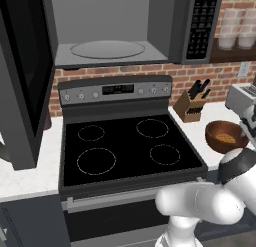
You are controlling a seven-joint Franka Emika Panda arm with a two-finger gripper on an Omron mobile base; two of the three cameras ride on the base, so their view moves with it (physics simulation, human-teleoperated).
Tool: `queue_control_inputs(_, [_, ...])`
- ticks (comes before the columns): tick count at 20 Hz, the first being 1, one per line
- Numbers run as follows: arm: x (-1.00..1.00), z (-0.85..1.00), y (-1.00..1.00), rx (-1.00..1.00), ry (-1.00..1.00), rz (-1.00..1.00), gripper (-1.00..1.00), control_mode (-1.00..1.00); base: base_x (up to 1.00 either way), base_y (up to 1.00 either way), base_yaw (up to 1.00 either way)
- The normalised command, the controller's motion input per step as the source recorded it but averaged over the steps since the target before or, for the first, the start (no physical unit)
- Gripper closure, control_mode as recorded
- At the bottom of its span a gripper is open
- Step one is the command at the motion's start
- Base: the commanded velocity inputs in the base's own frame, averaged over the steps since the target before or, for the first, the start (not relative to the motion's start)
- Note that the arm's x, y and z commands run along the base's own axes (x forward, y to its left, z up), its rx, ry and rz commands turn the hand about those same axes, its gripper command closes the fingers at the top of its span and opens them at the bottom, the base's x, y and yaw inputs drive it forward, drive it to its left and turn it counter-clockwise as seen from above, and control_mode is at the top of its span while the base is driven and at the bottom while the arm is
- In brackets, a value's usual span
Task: Open the microwave, place the bowl with waffle inside the microwave, then close the microwave door and turn it on.
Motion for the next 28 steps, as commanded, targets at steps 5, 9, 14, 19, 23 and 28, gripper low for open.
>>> queue_control_inputs(5, [0.31, -0.21, -0.13, 0.00, 0.00, 0.00, -1.00, -1.00, 0.00, 0.00, 0.00])
queue_control_inputs(9, [0.34, -0.31, -0.18, 0.00, 0.02, 0.00, -1.00, -1.00, 0.00, 0.00, 0.00])
queue_control_inputs(14, [0.30, -0.37, -0.15, 0.00, 0.03, 0.00, -1.00, -1.00, 0.00, 0.00, 0.00])
queue_control_inputs(19, [0.31, -0.19, -0.17, 0.00, 0.01, 0.00, -1.00, -1.00, 0.00, 0.00, 0.00])
queue_control_inputs(23, [0.32, -0.21, -0.11, 0.00, 0.02, 0.00, -1.00, -1.00, 0.00, 0.00, 0.00])
queue_control_inputs(28, [0.20, -0.43, 0.00, 0.00, 0.04, 0.00, -1.00, -1.00, 0.00, 0.00, 0.00])
